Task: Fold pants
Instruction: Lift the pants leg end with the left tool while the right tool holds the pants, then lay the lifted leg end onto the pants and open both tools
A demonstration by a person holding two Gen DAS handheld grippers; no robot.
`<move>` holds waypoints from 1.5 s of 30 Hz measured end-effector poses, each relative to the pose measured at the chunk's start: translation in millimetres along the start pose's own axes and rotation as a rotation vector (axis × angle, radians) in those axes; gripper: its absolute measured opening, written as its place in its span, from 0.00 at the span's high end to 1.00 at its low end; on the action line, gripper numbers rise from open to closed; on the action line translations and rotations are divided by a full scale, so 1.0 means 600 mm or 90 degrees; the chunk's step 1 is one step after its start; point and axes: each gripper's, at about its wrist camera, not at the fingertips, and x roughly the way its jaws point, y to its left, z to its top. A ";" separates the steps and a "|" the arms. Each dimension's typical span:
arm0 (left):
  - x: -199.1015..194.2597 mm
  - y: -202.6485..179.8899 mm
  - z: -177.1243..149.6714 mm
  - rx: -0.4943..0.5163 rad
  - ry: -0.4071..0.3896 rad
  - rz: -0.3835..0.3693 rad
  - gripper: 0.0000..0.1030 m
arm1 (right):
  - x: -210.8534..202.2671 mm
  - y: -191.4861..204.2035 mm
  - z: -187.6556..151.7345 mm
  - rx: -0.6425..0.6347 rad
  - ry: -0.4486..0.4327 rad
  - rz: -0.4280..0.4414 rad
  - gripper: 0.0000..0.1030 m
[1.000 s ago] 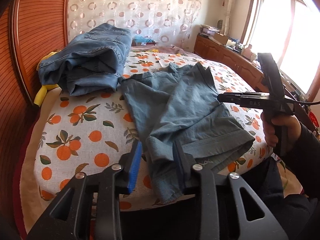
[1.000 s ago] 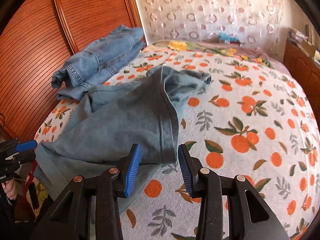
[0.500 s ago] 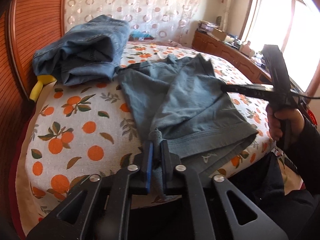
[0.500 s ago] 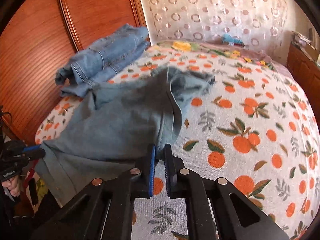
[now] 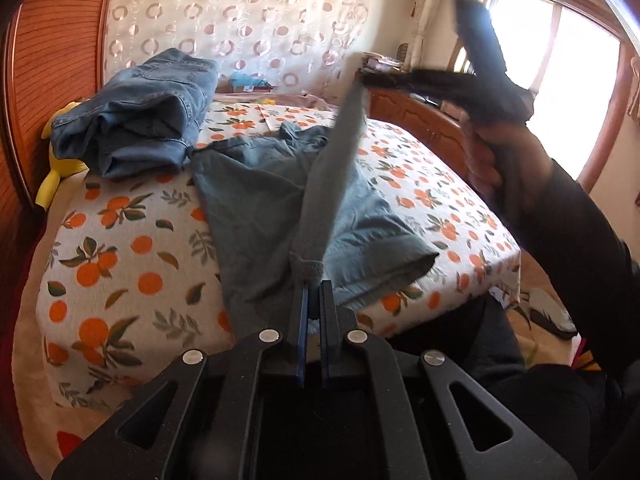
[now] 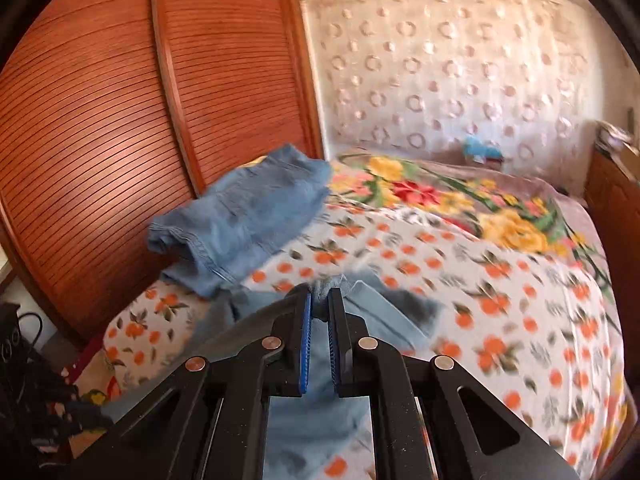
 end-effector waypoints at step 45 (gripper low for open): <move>0.037 0.067 -0.010 -0.080 0.034 0.059 0.61 | -0.050 0.073 -0.172 0.058 0.115 0.007 0.63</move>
